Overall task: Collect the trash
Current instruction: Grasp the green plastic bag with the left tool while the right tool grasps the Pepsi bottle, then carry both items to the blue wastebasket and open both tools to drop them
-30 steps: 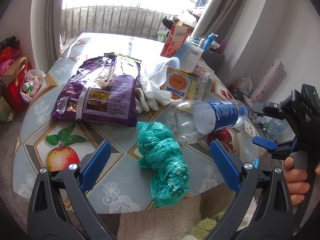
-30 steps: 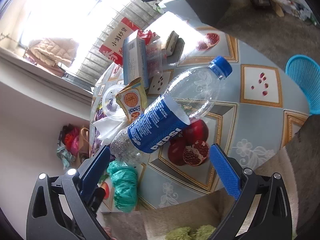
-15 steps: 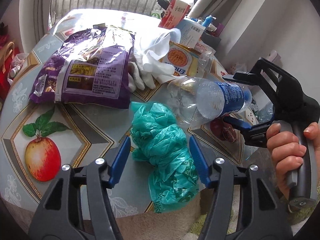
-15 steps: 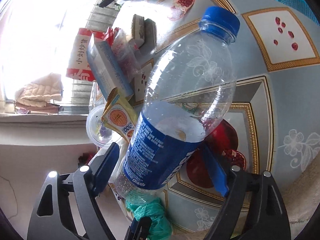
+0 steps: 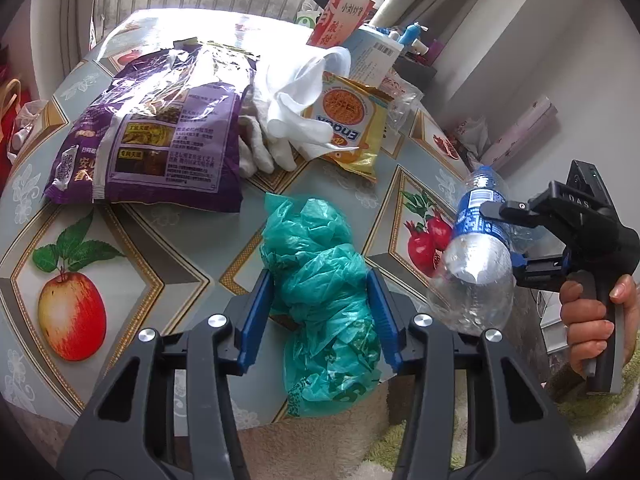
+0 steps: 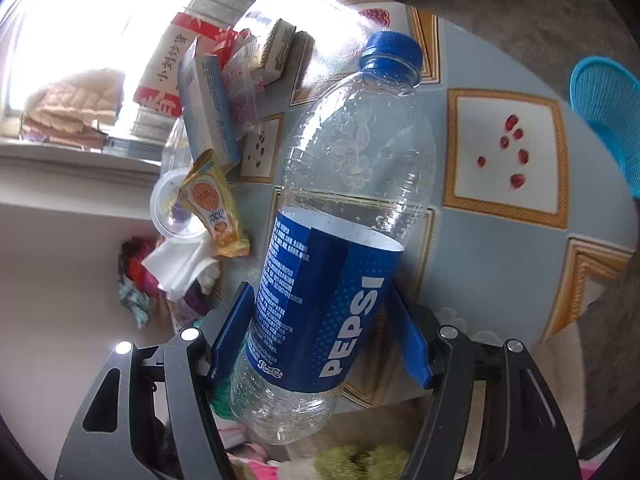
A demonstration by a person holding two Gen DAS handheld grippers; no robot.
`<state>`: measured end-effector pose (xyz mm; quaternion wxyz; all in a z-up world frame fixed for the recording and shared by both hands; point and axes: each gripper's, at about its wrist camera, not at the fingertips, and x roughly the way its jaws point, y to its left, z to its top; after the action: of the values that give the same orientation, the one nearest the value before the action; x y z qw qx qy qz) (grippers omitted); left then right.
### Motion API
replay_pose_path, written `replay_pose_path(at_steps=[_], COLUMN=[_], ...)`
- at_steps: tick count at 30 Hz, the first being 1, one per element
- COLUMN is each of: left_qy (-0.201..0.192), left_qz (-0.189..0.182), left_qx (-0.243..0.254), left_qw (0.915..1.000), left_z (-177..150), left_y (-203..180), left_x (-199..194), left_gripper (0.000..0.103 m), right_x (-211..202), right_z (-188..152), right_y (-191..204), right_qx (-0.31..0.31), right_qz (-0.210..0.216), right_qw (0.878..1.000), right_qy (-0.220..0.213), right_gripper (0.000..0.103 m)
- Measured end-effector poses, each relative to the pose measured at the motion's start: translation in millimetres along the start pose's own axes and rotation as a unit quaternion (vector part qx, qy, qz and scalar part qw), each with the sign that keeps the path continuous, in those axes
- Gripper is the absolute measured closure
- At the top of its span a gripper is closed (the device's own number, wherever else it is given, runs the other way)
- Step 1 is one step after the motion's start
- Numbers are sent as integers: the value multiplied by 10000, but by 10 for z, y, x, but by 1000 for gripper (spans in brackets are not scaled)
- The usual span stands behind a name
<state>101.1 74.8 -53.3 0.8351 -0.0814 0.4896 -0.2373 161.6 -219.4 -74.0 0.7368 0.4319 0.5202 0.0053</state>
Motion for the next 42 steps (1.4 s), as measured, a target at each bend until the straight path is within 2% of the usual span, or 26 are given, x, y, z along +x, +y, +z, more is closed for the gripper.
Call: replay_pose_path(at_steps=[4, 6, 10, 16, 21, 25, 29, 33, 37, 42], left_qy=[15, -1, -30, -89, -157, -181, -152, -45, 311, 960], left_qz=[92, 168, 305, 273, 74, -228, -662, -991, -1228, -1384], left_qx=[131, 197, 362, 504, 797, 1201, 1622, 2159, 2539, 2888], left_qw=[9999, 9997, 9989, 9983, 9967, 9923, 9844, 9714, 9589, 9425], left_z=[9, 20, 27, 66, 165, 299, 424, 525, 564, 547], left_y=[-125, -181, -304, -481, -779, -1205, -1712, -2282, -2882, -3588], left_x=[50, 78, 82, -15, -95, -41, 79, 304, 669, 1306], left_gripper=[58, 58, 61, 62, 62, 62, 62, 62, 62, 62], right_x=[-76, -47, -56, -293, -558, -895, -1253, -1573, -1768, -1778], right_z=[-16, -40, -90, -227, -276, -301, -311, -321, -292, -132], right_y=[66, 34, -12, -148, -351, -586, -899, -1308, -1856, -2560], right_qx=[-623, -702, -737, -655, -440, -211, 82, 565, 1342, 2237], right_qz=[-536, -613, -412, -60, 266, 532, 614, 596, 615, 493], right_qw=[9964, 9954, 9961, 9973, 9973, 9944, 9889, 9802, 9657, 9464], right_qy=[-194, -230, -244, -318, -529, -887, -1350, -1799, -2135, -2278], right_gripper=[37, 39, 41, 43, 43, 44, 44, 44, 44, 44])
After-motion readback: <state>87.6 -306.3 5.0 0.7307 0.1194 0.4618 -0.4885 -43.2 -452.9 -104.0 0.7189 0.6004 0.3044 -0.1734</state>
